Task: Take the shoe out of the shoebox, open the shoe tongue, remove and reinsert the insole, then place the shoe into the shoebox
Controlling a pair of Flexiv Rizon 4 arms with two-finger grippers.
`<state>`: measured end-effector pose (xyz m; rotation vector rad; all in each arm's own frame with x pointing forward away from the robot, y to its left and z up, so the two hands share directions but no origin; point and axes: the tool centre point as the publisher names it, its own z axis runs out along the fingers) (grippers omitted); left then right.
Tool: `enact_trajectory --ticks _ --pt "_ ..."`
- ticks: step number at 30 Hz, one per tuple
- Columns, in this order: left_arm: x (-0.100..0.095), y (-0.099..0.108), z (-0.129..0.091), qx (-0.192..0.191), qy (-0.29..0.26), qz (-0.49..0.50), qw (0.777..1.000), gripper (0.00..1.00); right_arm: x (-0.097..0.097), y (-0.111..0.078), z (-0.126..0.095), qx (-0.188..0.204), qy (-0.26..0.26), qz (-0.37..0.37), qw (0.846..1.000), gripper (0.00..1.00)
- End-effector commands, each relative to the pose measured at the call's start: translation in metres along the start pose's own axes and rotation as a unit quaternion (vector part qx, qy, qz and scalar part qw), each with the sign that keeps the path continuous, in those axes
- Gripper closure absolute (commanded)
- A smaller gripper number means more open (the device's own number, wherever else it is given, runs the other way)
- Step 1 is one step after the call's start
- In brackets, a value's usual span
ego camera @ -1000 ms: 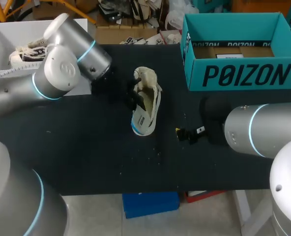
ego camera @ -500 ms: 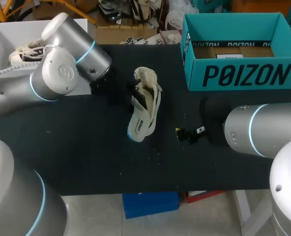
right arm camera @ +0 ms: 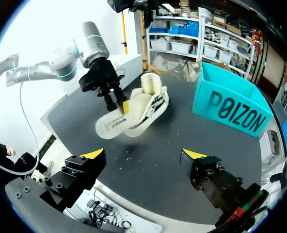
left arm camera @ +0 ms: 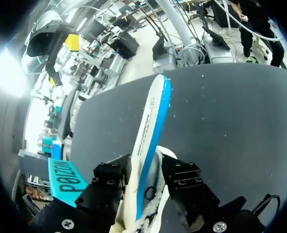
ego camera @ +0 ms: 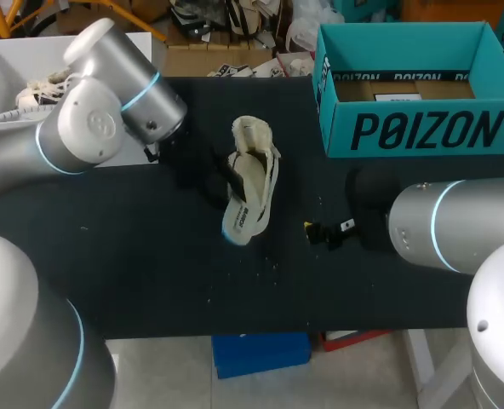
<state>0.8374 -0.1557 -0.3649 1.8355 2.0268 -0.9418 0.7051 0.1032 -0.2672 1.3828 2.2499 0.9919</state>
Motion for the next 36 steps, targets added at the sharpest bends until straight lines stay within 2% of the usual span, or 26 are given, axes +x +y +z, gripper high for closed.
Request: enact_trajectory --ticks 1,2,3,6,9,19,36 --pt "0.000 -0.010 -0.003 -0.005 -0.004 0.007 1.000 0.62 0.001 -0.001 0.002 -0.002 0.000 0.001 1.000 0.00" --pt "-0.001 -0.011 -0.003 -0.002 -0.009 0.013 1.000 0.71 0.001 -0.001 0.002 -0.002 0.000 0.001 1.000 0.00" --pt "-0.002 -0.012 -0.003 0.003 -0.015 0.016 1.000 1.00 0.001 -0.001 0.002 -0.002 0.000 0.001 1.000 0.00" --pt "-0.005 -0.014 -0.003 0.014 -0.022 0.021 0.999 1.00 0.001 -0.001 0.002 -0.002 0.000 0.001 1.000 0.00" --pt "-0.007 -0.016 -0.004 0.056 -0.057 0.019 0.997 1.00 0.001 -0.001 0.002 -0.002 0.000 0.001 1.000 0.00" --pt "-0.009 -0.013 -0.004 0.047 -0.056 0.033 0.997 1.00 0.001 -0.001 0.002 -0.002 0.000 0.001 1.000 0.00" --pt "-0.017 0.023 0.000 0.003 -0.047 0.012 0.999 1.00 0.001 -0.001 0.002 -0.002 0.000 0.001 1.000 0.00"
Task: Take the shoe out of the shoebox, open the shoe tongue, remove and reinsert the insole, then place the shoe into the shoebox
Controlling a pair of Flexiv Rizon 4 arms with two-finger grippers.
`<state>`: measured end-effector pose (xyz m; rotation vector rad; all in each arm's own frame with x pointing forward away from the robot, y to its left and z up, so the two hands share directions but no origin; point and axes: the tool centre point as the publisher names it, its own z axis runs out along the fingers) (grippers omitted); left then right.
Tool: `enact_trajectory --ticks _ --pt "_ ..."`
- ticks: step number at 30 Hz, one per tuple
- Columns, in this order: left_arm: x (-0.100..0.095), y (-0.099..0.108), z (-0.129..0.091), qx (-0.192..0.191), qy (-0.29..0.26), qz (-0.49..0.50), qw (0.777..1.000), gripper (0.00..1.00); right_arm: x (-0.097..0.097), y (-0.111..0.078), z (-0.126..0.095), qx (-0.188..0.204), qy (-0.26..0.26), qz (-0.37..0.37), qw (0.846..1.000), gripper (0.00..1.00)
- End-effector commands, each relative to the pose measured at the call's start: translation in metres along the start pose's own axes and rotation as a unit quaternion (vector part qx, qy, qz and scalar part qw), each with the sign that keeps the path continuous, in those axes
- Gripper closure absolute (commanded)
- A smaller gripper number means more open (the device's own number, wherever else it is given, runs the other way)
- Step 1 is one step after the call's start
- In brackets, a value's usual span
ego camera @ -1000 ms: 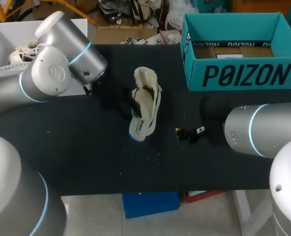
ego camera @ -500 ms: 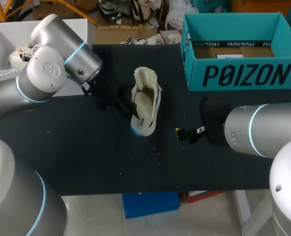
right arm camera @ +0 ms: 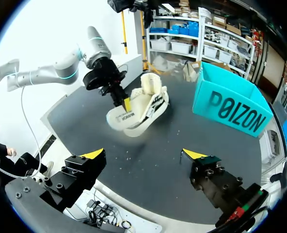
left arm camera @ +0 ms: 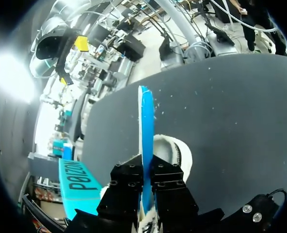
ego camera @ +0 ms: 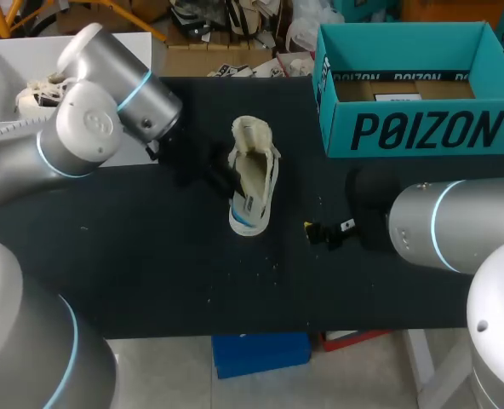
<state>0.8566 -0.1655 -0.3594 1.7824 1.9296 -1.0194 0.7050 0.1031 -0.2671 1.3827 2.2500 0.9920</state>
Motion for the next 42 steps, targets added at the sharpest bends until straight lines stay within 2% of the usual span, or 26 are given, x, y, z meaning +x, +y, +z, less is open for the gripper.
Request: enact_trajectory --ticks 1,7,8,9,10,13,16,24,25,26,27,35,42 --pt "-0.001 0.009 0.002 -0.007 0.007 -0.008 1.000 1.00 0.001 -0.001 0.002 -0.002 0.000 0.001 1.000 0.00" --pt "0.000 0.019 0.003 -0.015 0.009 -0.018 1.000 0.99 0.001 -0.001 0.002 -0.002 0.000 0.001 1.000 0.00" --pt "-0.001 0.019 0.003 -0.015 0.009 -0.018 1.000 0.88 0.001 -0.001 0.002 -0.002 0.000 0.001 1.000 0.00" --pt "-0.003 0.016 0.001 -0.016 0.009 -0.018 1.000 0.69 0.001 -0.001 0.002 -0.002 0.000 0.001 1.000 0.00" --pt "-0.003 0.014 0.001 -0.016 0.008 -0.016 1.000 0.56 0.001 -0.001 0.002 -0.002 0.000 0.001 1.000 0.00" --pt "-0.004 0.005 -0.003 -0.013 0.006 -0.011 1.000 0.46 0.001 -0.001 0.002 -0.002 0.000 0.001 1.000 0.00" --pt "-0.003 -0.007 -0.008 -0.009 0.005 -0.006 1.000 0.47 0.001 -0.001 0.002 -0.002 0.000 0.001 1.000 0.00" --pt "-0.003 -0.034 -0.009 0.010 0.017 0.013 1.000 0.62 0.001 -0.001 0.002 -0.002 0.000 0.001 1.000 0.00" --pt "-0.003 -0.037 -0.008 0.014 0.023 0.015 1.000 0.66 0.001 -0.001 0.002 -0.002 0.000 0.001 1.000 0.00" --pt "-0.004 -0.039 -0.007 0.020 0.029 0.017 0.999 0.79 0.001 -0.001 0.002 -0.002 0.000 0.001 1.000 0.00" --pt "-0.003 -0.040 -0.005 0.029 0.039 0.016 0.999 1.00 0.001 -0.001 0.002 -0.002 0.000 0.001 1.000 0.00" --pt "-0.005 -0.034 -0.002 0.033 0.045 0.015 0.998 1.00 0.001 -0.001 0.002 -0.002 0.000 0.001 1.000 0.00" --pt "-0.010 -0.025 0.002 0.025 0.028 0.016 0.999 1.00 0.001 -0.001 0.002 -0.002 0.000 0.001 1.000 0.00"
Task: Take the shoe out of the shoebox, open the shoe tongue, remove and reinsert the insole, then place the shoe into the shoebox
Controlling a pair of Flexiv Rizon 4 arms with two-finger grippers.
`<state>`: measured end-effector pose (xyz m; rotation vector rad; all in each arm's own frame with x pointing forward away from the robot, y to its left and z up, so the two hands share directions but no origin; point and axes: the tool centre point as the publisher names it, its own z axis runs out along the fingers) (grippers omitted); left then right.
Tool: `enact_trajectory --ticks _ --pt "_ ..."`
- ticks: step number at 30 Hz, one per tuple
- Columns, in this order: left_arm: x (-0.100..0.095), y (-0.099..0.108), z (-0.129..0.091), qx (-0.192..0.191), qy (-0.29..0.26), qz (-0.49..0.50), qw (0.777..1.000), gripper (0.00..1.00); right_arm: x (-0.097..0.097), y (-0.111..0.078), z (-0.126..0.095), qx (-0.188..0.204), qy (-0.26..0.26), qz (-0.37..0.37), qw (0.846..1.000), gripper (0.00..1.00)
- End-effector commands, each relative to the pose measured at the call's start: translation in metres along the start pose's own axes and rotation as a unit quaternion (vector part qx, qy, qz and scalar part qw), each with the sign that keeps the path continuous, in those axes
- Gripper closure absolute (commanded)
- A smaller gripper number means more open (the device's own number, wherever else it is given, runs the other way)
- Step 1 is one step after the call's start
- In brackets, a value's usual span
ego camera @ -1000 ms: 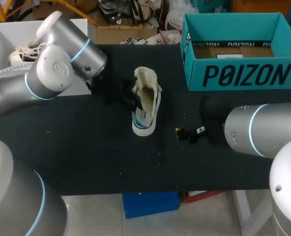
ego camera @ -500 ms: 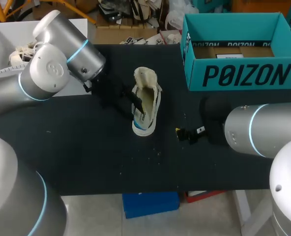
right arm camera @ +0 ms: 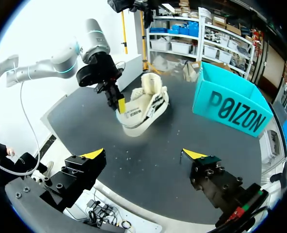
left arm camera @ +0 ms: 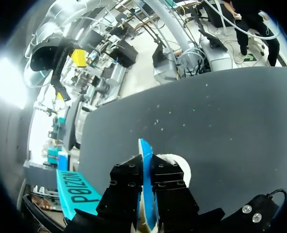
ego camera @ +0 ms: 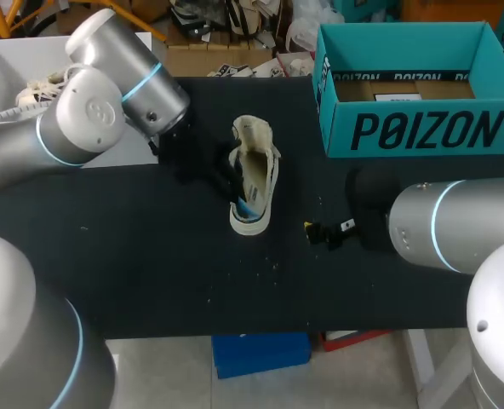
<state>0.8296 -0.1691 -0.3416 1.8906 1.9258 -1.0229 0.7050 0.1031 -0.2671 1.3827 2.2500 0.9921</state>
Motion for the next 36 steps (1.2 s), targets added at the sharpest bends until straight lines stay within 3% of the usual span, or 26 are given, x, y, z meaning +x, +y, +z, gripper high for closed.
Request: enact_trajectory --ticks 1,23,31,33,34,36 --pt "0.000 0.007 0.006 -0.002 -0.006 0.002 1.000 1.00 0.001 -0.001 0.002 -0.002 0.000 0.001 1.000 0.00" --pt "0.011 0.041 0.015 -0.053 -0.029 -0.036 0.998 1.00 0.001 -0.001 0.002 -0.002 0.000 0.001 1.000 0.00" --pt "0.012 0.045 0.021 -0.061 -0.007 -0.047 0.997 1.00 0.001 -0.001 0.002 -0.002 0.000 0.001 1.000 0.00" --pt "0.013 0.040 0.021 -0.054 0.000 -0.047 0.997 0.38 0.001 -0.001 0.002 -0.002 0.000 0.001 1.000 0.00" --pt "0.013 0.036 0.018 -0.052 0.000 -0.046 0.998 0.00 0.001 -0.001 0.002 -0.002 0.000 0.001 1.000 0.00" --pt "0.014 0.027 0.009 -0.047 -0.001 -0.044 0.998 0.00 0.001 -0.001 0.002 -0.002 0.000 0.001 1.000 0.00"
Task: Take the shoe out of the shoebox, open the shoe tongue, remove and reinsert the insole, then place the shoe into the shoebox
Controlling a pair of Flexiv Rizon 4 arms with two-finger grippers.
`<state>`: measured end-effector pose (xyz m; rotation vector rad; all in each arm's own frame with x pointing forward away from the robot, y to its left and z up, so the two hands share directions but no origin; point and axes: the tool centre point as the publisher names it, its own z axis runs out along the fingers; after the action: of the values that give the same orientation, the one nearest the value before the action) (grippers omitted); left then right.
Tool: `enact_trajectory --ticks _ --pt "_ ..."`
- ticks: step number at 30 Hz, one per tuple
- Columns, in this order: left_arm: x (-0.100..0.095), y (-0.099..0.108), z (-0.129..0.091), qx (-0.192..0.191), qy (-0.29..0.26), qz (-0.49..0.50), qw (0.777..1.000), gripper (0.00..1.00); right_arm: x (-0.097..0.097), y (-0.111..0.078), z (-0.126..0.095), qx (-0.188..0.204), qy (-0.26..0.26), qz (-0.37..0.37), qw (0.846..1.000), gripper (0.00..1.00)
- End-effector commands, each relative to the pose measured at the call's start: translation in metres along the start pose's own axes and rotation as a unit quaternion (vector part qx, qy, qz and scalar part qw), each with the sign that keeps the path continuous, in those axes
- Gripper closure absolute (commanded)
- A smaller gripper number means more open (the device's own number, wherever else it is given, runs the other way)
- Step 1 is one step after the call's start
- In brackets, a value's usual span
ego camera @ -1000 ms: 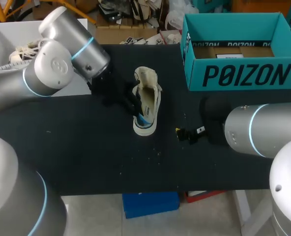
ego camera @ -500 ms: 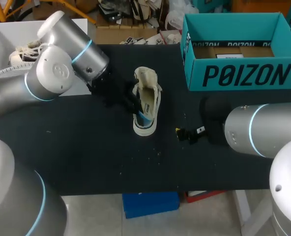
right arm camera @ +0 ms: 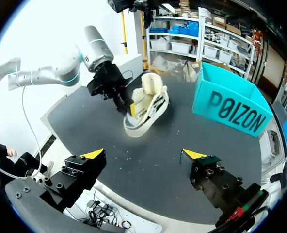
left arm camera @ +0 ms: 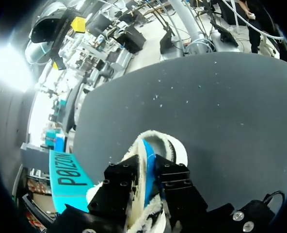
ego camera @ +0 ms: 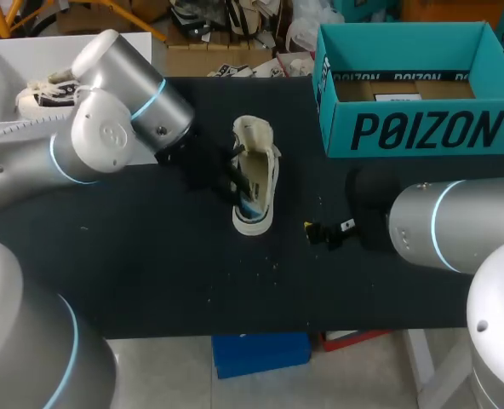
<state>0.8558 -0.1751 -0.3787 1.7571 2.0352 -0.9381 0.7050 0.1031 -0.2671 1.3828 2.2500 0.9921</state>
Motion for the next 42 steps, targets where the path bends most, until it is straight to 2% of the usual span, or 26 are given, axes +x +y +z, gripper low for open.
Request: enact_trajectory --ticks 1,6,9,10,11,13,18,24,33,42 --pt "0.000 -0.013 -0.021 0.003 0.002 0.002 1.000 0.00 0.001 -0.001 0.002 -0.002 0.000 0.001 1.000 0.00" --pt "0.001 -0.031 -0.057 -0.023 -0.003 0.016 1.000 0.00 0.001 -0.001 0.002 -0.002 0.000 0.001 1.000 0.00" --pt "0.002 -0.033 -0.063 -0.033 0.011 0.019 0.999 0.00 0.001 -0.001 0.002 -0.002 0.000 0.001 1.000 0.00" --pt "0.003 -0.032 -0.064 -0.042 0.027 0.019 0.999 0.17 0.001 -0.001 0.002 -0.002 0.000 0.001 1.000 0.00" --pt "0.004 -0.030 -0.063 -0.051 0.043 0.018 0.998 0.53 0.001 -0.001 0.002 -0.002 0.000 0.001 1.000 0.00" --pt "0.006 -0.028 -0.060 -0.073 0.085 0.018 0.994 1.00 0.001 -0.001 0.002 -0.002 0.000 0.001 1.000 0.00" --pt "0.012 -0.024 -0.045 -0.078 0.149 0.006 0.986 1.00 0.001 -0.001 0.002 -0.002 0.000 0.001 1.000 0.00" --pt "0.016 -0.016 -0.027 -0.079 0.181 -0.002 0.980 1.00 0.001 -0.001 0.002 -0.002 0.000 0.001 1.000 0.00" --pt "0.016 0.002 -0.005 -0.074 0.187 0.000 0.980 1.00 0.001 -0.001 0.002 -0.002 0.000 0.001 1.000 0.00" --pt "0.009 0.009 0.013 -0.068 0.199 0.013 0.978 1.00 0.001 -0.001 0.002 -0.002 0.000 0.001 1.000 0.00"
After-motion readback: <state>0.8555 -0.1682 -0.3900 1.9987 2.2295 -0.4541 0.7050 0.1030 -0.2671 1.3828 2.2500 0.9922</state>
